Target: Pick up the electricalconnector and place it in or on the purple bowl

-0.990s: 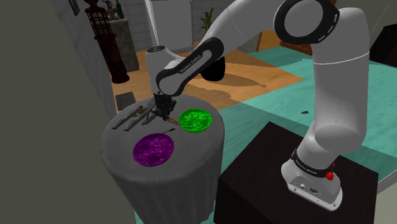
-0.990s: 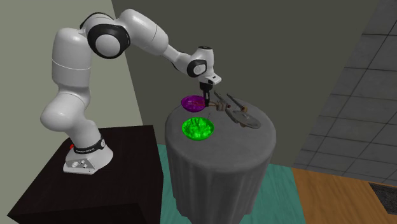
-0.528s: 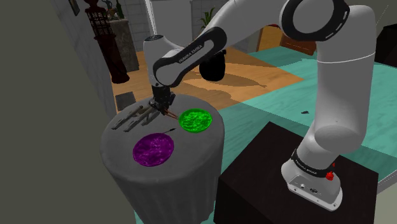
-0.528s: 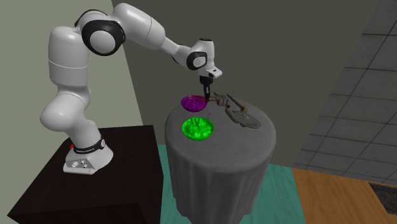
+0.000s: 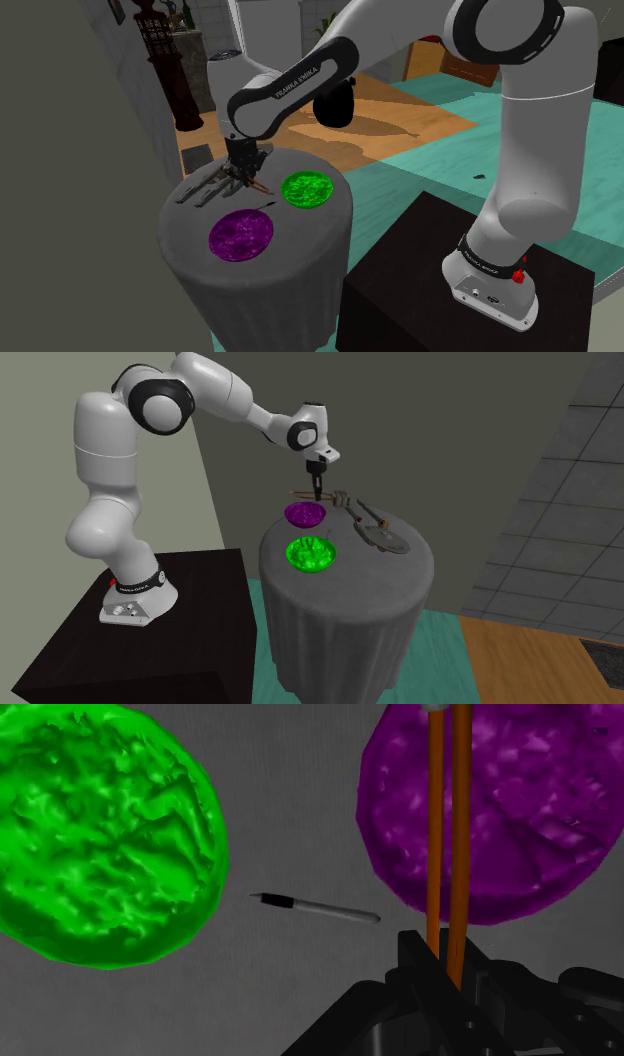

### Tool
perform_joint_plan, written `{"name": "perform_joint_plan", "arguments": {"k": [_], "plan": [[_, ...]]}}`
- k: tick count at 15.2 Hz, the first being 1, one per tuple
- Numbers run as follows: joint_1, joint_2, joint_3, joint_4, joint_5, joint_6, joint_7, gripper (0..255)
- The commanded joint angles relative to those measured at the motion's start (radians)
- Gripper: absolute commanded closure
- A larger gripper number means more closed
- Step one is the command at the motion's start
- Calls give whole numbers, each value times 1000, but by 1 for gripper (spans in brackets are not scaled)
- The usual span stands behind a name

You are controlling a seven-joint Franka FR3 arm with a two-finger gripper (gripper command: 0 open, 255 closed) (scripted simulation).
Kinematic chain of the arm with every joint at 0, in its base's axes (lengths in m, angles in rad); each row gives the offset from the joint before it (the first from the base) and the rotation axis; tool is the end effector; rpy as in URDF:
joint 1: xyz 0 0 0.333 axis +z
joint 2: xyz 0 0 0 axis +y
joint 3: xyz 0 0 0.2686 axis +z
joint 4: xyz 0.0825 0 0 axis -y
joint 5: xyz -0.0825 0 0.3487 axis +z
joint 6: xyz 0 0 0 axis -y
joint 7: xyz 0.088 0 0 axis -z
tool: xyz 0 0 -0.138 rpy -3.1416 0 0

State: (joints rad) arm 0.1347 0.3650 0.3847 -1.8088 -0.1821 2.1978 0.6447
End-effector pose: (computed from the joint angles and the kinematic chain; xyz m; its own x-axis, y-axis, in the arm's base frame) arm 0.5306 0.2794 0.3032 0.9973 -0.0491 0.0546 -0.0482 -0.9987 -0.0178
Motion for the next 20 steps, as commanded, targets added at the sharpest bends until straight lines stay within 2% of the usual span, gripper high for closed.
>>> {"name": "perform_joint_plan", "arguments": {"k": [1,8,20], "plan": [[30,6,9,9,-8,-6,43,255],[153,51,39,73,-47,-38,203,255],[169,132,13,24,-94,86,235,255]]}}
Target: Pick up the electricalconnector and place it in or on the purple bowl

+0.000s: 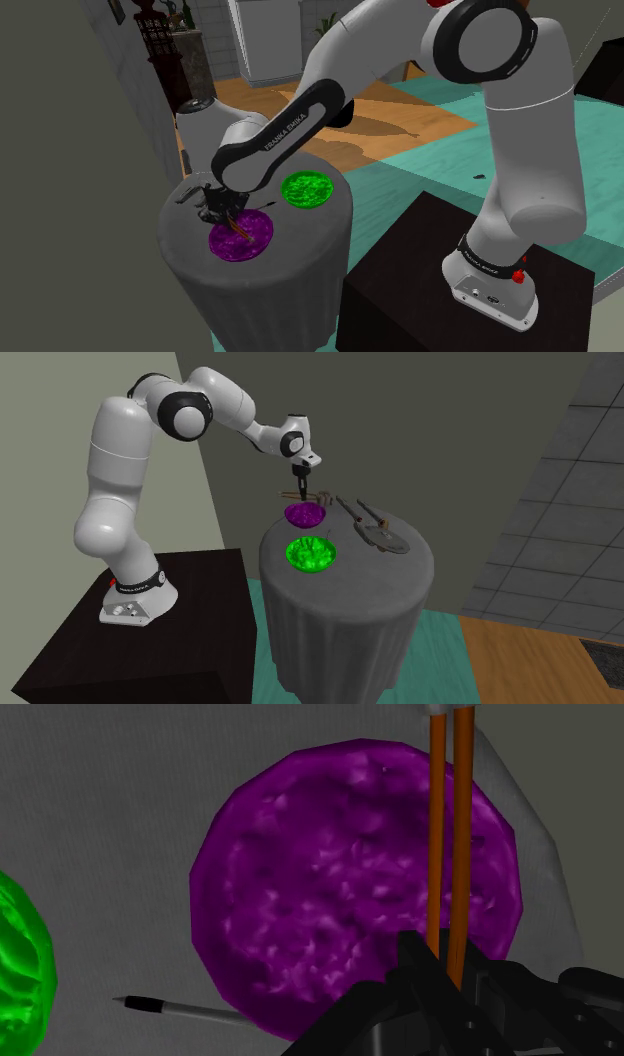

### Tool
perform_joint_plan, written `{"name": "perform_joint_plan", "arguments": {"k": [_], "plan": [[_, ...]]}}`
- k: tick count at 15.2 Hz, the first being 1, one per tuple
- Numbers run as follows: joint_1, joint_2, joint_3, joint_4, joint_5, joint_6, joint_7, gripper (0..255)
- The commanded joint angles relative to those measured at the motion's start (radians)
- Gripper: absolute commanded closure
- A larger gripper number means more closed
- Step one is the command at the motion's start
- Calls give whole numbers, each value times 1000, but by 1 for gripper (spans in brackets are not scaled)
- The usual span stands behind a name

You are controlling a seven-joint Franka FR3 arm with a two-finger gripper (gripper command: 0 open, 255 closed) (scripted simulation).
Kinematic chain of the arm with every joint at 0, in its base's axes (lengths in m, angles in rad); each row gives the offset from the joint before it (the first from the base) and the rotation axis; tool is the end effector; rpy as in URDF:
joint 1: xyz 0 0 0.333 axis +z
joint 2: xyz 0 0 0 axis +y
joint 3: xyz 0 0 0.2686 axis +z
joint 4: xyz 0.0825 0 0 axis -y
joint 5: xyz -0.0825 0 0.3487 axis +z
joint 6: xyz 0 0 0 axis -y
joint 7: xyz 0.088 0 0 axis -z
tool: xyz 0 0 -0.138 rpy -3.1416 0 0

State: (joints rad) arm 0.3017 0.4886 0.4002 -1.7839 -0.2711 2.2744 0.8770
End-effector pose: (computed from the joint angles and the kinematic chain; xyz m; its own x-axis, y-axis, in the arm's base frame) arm 0.4818 0.3756 0.2522 0.9972 -0.0507 0.0541 -0.0498 -0.9986 -0.0175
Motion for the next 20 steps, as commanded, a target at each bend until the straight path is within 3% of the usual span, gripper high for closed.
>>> {"name": "perform_joint_plan", "arguments": {"k": [1,10,11,16,20], "plan": [[4,17,-5,-3,-9,20,6,255],[6,23,-8,-6,-13,28,9,255],[6,23,-8,-6,-13,28,9,0],[6,23,-8,-6,-13,28,9,0],[-11,-53,17,14,28,-63,-16,0]]}}
